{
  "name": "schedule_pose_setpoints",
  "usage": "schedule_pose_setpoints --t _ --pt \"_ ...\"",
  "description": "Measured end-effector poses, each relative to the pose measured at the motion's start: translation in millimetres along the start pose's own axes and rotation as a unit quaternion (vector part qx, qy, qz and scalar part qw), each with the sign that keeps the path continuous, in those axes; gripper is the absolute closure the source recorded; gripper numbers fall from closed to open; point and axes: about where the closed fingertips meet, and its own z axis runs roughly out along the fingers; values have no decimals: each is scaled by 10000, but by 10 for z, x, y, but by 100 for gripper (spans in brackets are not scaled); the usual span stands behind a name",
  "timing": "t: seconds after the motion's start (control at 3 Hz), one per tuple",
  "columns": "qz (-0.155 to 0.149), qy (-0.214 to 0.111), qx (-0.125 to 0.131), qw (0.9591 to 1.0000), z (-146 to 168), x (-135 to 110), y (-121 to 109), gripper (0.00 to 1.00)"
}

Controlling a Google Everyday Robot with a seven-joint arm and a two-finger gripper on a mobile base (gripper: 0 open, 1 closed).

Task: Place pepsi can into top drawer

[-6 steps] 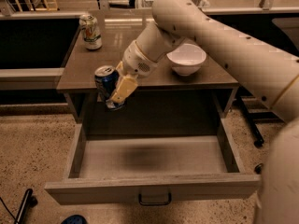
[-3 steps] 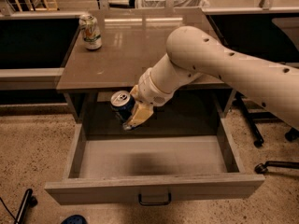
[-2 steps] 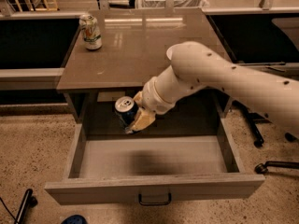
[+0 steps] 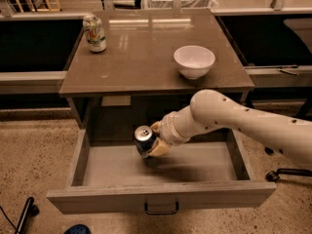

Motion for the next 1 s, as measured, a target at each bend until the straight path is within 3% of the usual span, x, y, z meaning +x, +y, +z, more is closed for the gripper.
schedule_pose_setpoints --t 0.33,1.0 --pt "14 -184 -213 9996 190 174 54 74" --pt "43 -309 -288 9991 239 245 81 27"
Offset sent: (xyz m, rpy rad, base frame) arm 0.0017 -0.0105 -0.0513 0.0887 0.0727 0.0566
